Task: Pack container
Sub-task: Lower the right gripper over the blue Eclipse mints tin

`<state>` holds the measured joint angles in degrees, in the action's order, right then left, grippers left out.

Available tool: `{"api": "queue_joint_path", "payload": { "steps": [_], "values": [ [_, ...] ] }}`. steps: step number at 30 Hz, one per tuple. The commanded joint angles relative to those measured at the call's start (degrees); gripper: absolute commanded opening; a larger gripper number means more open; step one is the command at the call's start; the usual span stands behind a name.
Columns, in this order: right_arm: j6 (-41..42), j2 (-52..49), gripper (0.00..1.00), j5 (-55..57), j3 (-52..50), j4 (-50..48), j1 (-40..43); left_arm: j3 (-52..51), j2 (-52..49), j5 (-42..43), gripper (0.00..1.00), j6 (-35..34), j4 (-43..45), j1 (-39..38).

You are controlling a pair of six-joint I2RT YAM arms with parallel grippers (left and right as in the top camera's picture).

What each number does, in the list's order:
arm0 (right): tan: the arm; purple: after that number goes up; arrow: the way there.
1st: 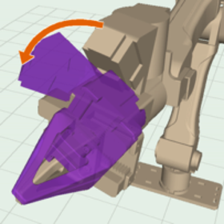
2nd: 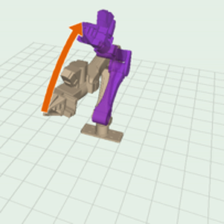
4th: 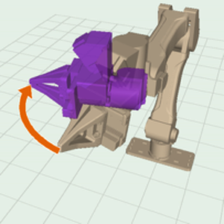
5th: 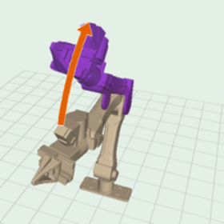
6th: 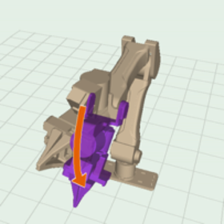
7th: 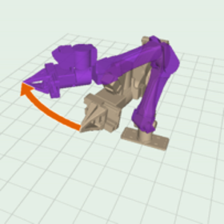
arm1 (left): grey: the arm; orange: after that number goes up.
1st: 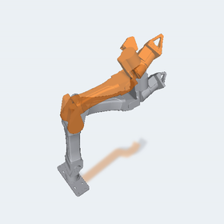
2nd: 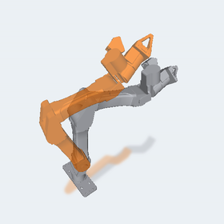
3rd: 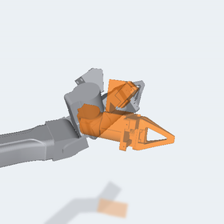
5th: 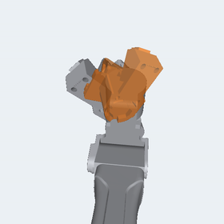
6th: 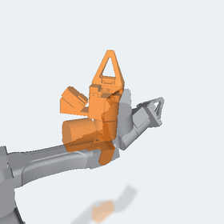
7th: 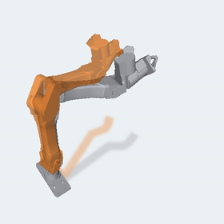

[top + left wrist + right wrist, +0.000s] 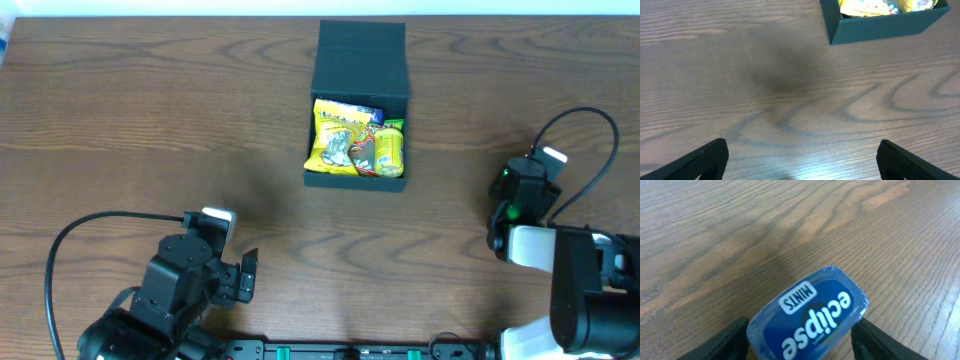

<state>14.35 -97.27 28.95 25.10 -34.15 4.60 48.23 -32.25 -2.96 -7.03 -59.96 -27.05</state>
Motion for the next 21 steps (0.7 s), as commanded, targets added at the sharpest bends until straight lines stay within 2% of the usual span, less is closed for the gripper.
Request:
{"api": "queue_joint_path", "payload": {
  "steps": [1, 7, 17, 21],
  "values": [
    [0.1, -0.6, 0.56, 0.6, 0.8, -0.1, 0.5, -0.1, 0.1, 0.0, 0.96, 0.6, 0.0, 0.3],
    [0.1, -0.6, 0.50, 0.6, 0.8, 0.1, 0.5, -0.1, 0.1, 0.0, 0.96, 0.6, 0.0, 0.3],
    [0.1, -0.6, 0.32, 0.6, 0.8, 0.3, 0.5, -0.1, 0.1, 0.0, 0.96, 0.6, 0.0, 0.3],
    [0.1, -0.6, 0.30, 0.6, 0.8, 0.3, 0.5, -0.1, 0.1, 0.0, 0.96, 0.6, 0.0, 0.3]
  ]
}}
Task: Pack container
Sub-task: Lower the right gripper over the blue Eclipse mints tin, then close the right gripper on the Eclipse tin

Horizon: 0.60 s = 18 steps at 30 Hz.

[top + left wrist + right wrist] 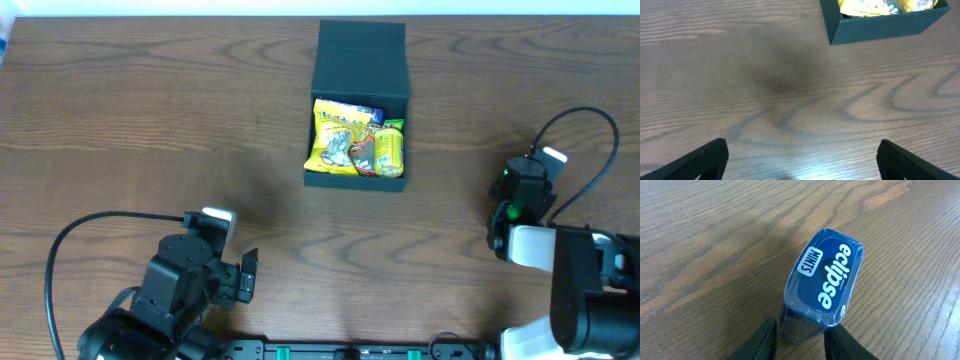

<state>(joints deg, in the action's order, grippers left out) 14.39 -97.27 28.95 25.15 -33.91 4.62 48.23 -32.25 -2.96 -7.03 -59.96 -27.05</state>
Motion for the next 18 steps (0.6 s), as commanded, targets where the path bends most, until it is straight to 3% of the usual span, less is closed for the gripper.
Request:
{"api": "queue_joint_path", "payload": {
  "steps": [1, 4, 5, 7, 10, 13, 18],
  "values": [
    [0.1, -0.6, 0.30, 0.6, 0.7, 0.0, 0.5, -0.1, 0.1, 0.0, 0.96, 0.6, 0.0, 0.3],
    [0.1, -0.6, 0.32, 0.7, 0.7, 0.0, 0.5, -0.1, 0.1, 0.0, 0.96, 0.6, 0.0, 0.3],
    [0.1, -0.6, 0.39, 0.9, 0.7, 0.0, 0.6, -0.1, 0.1, 0.0, 0.95, 0.6, 0.0, 0.3],
    [0.1, -0.6, 0.69, 1.3, 0.7, 0.0, 1.0, -0.1, 0.1, 0.0, 0.96, 0.6, 0.0, 0.3],
    [0.1, -0.6, 0.87, 1.2, 0.7, -0.2, 1.6, -0.1, 0.1, 0.0, 0.96, 0.6, 0.0, 0.3],
    [0.1, -0.6, 0.95, 1.2, 0.7, -1.2, 1.7, -0.1, 0.1, 0.0, 0.96, 0.6, 0.0, 0.3],
    [0.1, -0.8, 0.96, 1.2, 0.8, -4.0, 1.8, -0.1, 0.1, 0.0, 0.95, 0.6, 0.0, 0.3]
  ]
}}
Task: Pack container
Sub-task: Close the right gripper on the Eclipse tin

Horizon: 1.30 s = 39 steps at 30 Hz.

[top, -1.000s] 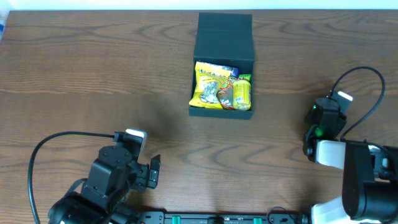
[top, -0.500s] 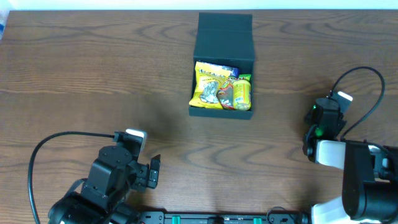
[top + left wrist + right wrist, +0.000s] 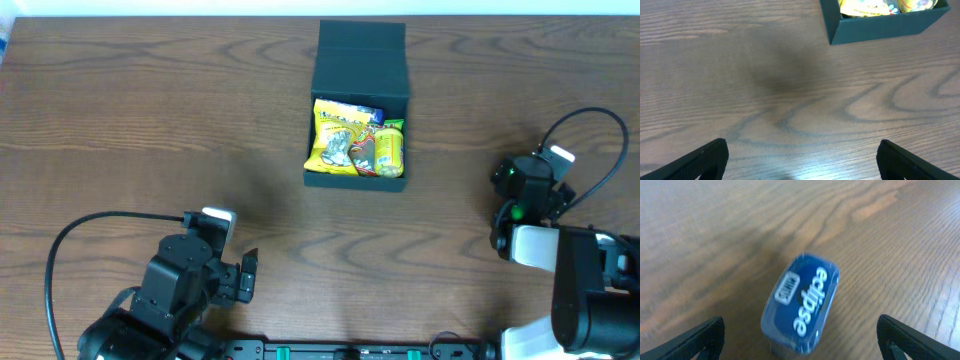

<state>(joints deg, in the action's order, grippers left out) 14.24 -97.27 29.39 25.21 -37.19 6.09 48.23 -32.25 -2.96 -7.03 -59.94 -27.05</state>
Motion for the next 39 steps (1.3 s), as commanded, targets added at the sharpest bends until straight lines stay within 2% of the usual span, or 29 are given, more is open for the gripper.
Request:
{"api": "queue_joint_path", "payload": {
  "steps": [1, 16, 18, 22, 29, 35, 39],
  "values": [
    [0.2, -1.1, 0.96, 0.8, 0.9, -1.1, 0.4, -0.1, 0.1, 0.0, 0.96, 0.6, 0.0, 0.3],
    [-1.7, -8.4, 0.93, 0.8, 5.3, -3.1, 0.4, -0.1, 0.1, 0.0, 0.96, 0.6, 0.0, 0.3],
    [-2.5, -8.6, 0.87, 0.8, 5.4, -3.1, 0.4, -0.1, 0.1, 0.0, 0.95, 0.6, 0.0, 0.3],
    [-2.6, -8.6, 0.58, 0.8, 5.4, -3.1, 0.4, -0.1, 0.1, 0.0, 0.96, 0.6, 0.0, 0.3],
    [-2.6, -8.6, 0.57, 0.8, 5.4, -3.1, 0.4, -0.1, 0.1, 0.0, 0.96, 0.6, 0.0, 0.3],
    [-2.6, -8.6, 0.41, 0.8, 5.4, -3.1, 0.3, -0.1, 0.1, 0.0, 0.96, 0.6, 0.0, 0.3],
    [-2.6, -8.6, 0.43, 0.8, 5.4, -3.1, 0.0, -0.1, 0.1, 0.0, 0.96, 0.6, 0.0, 0.3]
  ]
}}
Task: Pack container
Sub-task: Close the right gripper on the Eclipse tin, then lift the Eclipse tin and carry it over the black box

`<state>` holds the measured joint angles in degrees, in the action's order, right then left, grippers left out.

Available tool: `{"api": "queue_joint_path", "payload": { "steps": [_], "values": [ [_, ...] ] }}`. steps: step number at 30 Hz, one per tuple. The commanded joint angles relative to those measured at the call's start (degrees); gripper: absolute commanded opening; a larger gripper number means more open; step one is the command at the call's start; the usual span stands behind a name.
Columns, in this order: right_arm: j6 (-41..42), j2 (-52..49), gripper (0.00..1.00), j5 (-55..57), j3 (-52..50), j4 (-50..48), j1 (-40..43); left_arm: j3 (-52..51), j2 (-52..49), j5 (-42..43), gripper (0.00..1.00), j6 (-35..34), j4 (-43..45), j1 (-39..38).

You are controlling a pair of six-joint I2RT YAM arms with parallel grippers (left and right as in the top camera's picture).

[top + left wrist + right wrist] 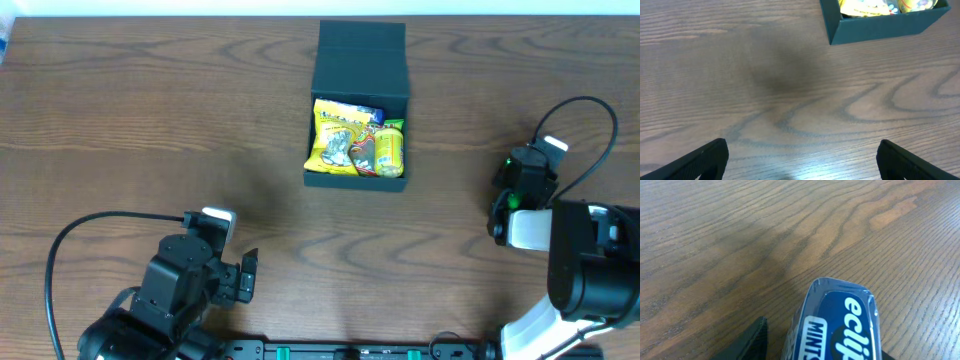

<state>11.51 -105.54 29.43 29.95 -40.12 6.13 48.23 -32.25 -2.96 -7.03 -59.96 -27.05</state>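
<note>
The dark green box (356,182) stands open at the table's middle back, its lid (362,58) folded away. Inside lie a yellow snack packet (338,135) and a yellow-green can (390,150). A blue Eclipse mints tin (840,322) sits on the wood at the right. My right gripper (822,342) is open around it: a strip of wood shows between the left finger (756,339) and the tin, and the other finger is almost out of frame. In the overhead view the right gripper (520,182) hides the tin. My left gripper (800,167) is open over bare wood, near the front.
The box's near corner and wall (880,27) show at the top of the left wrist view. A black cable (575,115) loops over the right arm. Another cable (90,225) curves at the front left.
The right fingers stood wide apart with the tin free ahead of them; now they are much closer together on either side of the tin, which fills the lower frame. The left arm is unchanged.
First the tin lay crosswise between the right fingers. Then it pointed lengthwise with the fingers narrow at its near end. Then the fingers were wide apart and the tin stood free ahead. Now they flank it again. The left arm and the box stayed put.
</note>
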Motion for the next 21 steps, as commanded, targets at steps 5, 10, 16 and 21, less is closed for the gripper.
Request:
{"api": "queue_joint_path", "payload": {
  "steps": [5, 10, 16, 21],
  "values": [
    [0.2, -0.3, 0.29, 0.8, 0.7, -0.2, -0.2, -0.1, 0.1, 0.0, 0.96, 0.6, 0.0, 0.3],
    [0.2, -0.3, 0.08, 0.8, 0.7, -0.2, -0.2, -0.1, 0.1, 0.0, 0.96, 0.6, 0.0, 0.3],
    [0.2, -0.3, 0.01, 0.7, 0.7, -0.1, -0.2, -0.1, 0.1, 0.0, 0.96, 0.6, 0.0, 0.3],
    [0.2, 0.6, 0.01, 0.8, 0.7, 0.9, -1.8, -0.1, 0.1, 0.0, 0.96, 0.6, 0.0, 0.3]
  ]
}}
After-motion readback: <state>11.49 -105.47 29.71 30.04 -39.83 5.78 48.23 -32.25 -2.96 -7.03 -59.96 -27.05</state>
